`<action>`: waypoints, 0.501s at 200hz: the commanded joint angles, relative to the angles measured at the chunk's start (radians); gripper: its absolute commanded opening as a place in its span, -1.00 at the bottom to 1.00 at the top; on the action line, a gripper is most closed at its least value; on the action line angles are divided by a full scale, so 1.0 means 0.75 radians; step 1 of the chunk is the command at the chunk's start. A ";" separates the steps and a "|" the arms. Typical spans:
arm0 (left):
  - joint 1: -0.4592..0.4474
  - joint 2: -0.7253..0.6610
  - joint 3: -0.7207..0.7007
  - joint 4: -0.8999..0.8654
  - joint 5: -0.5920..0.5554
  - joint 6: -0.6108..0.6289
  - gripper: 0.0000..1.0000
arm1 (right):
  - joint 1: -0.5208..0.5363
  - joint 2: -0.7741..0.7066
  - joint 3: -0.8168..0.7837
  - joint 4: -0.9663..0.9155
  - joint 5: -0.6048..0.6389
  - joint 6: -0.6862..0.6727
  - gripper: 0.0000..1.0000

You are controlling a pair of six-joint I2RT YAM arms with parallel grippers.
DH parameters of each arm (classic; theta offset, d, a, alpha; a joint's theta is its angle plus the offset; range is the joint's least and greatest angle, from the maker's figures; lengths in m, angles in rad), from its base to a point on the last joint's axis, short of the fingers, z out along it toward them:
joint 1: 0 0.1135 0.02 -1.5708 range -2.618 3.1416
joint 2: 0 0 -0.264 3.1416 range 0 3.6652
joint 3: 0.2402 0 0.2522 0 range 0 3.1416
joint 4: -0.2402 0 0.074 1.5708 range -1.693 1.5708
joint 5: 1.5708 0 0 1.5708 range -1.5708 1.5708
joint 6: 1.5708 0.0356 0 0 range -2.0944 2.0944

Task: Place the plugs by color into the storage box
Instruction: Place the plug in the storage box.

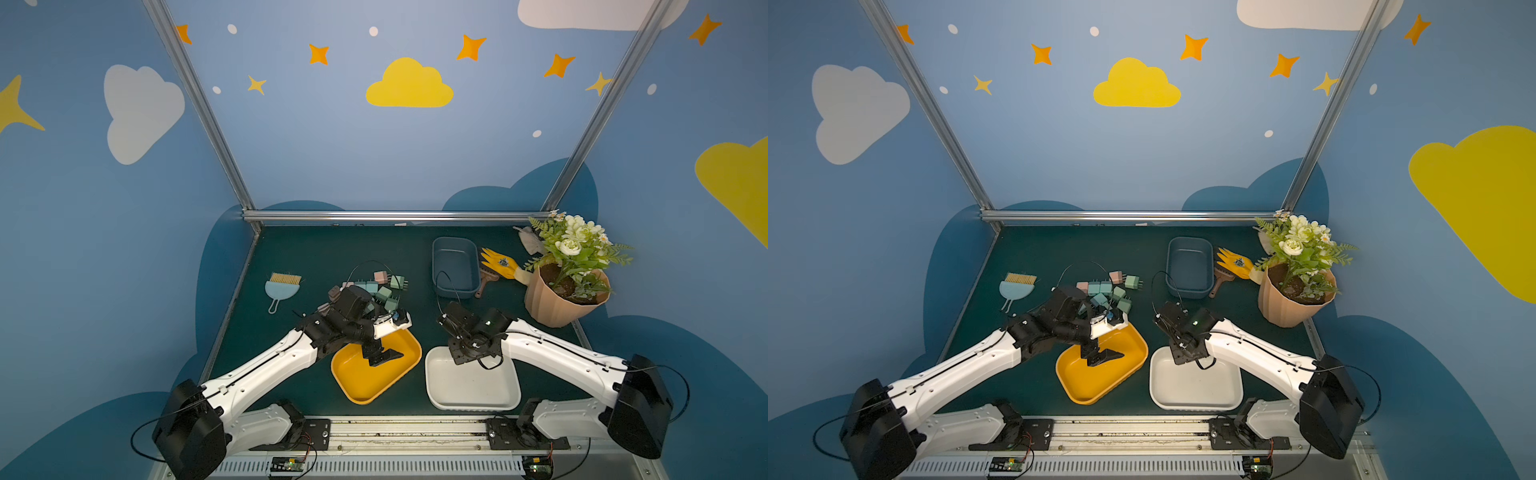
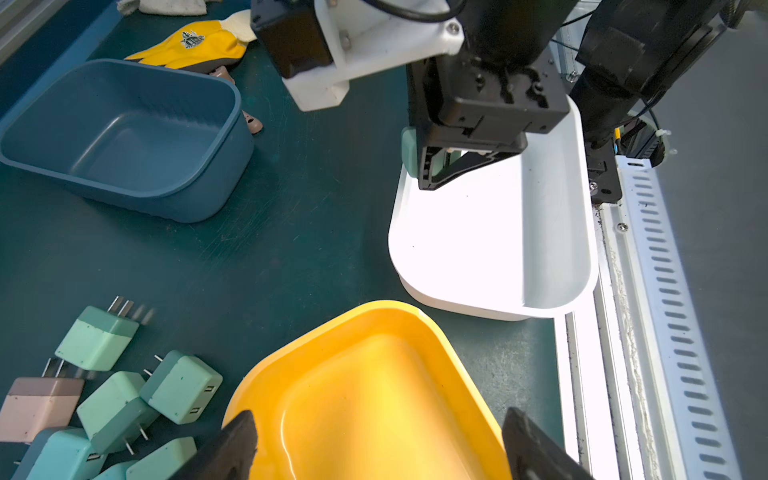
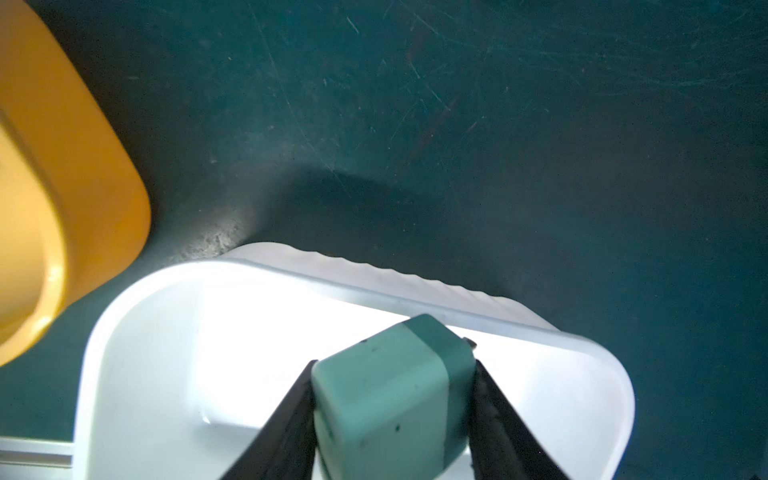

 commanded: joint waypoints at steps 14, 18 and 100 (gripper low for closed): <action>-0.004 -0.038 -0.018 -0.006 0.002 0.027 0.86 | -0.014 0.023 -0.008 0.014 0.016 0.024 -0.07; -0.004 -0.039 -0.020 -0.005 0.003 0.029 0.86 | -0.013 0.027 -0.006 0.013 0.017 0.023 -0.05; -0.004 -0.056 -0.031 0.017 -0.051 0.028 0.90 | -0.010 0.077 0.048 0.010 0.020 0.008 0.19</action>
